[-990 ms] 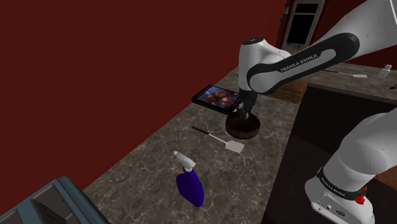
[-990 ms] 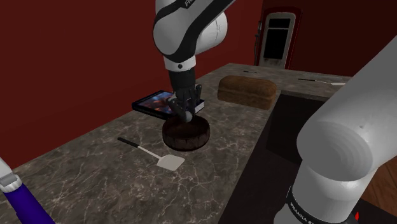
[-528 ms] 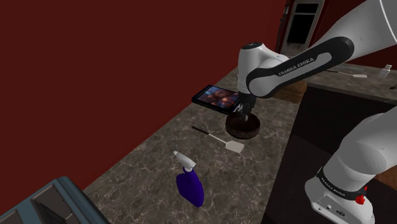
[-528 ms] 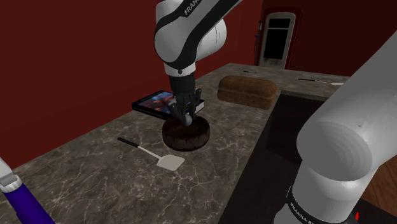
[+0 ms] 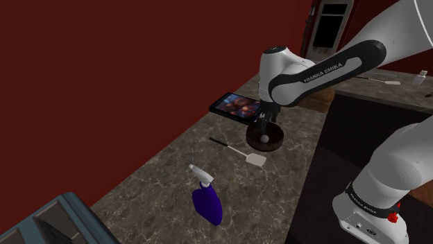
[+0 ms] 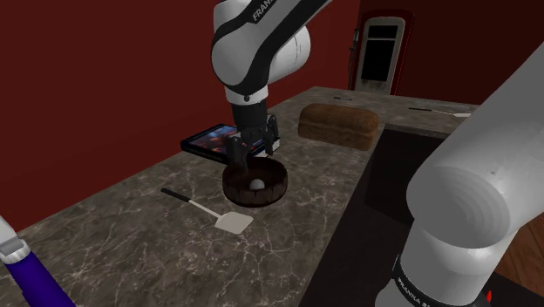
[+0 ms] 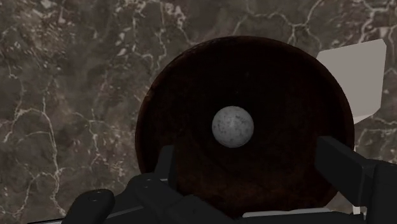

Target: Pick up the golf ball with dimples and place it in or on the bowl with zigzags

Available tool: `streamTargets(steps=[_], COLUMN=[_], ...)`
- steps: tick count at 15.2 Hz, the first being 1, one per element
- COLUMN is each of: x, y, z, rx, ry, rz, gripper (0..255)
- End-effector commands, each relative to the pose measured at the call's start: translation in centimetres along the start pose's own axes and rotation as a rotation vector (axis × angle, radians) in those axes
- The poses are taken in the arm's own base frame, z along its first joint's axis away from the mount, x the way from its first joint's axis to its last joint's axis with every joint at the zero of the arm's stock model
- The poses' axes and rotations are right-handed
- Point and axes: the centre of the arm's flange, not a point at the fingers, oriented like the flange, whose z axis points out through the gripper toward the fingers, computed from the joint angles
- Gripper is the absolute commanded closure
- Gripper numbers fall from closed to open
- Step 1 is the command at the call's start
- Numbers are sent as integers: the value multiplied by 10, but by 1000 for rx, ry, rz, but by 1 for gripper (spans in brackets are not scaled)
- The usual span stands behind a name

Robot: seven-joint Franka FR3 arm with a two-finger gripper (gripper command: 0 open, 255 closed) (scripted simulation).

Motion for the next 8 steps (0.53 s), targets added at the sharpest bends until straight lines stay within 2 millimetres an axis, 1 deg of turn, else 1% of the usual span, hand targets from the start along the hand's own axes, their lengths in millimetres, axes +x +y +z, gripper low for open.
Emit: streamTargets(steps=[1, 4, 8], x=[0, 0, 0], y=[0, 0, 0], z=[-13, -50, -50], rx=[0, 0, 0], ry=[0, 0, 0], rz=[0, 0, 0], gripper=[0, 0, 0])
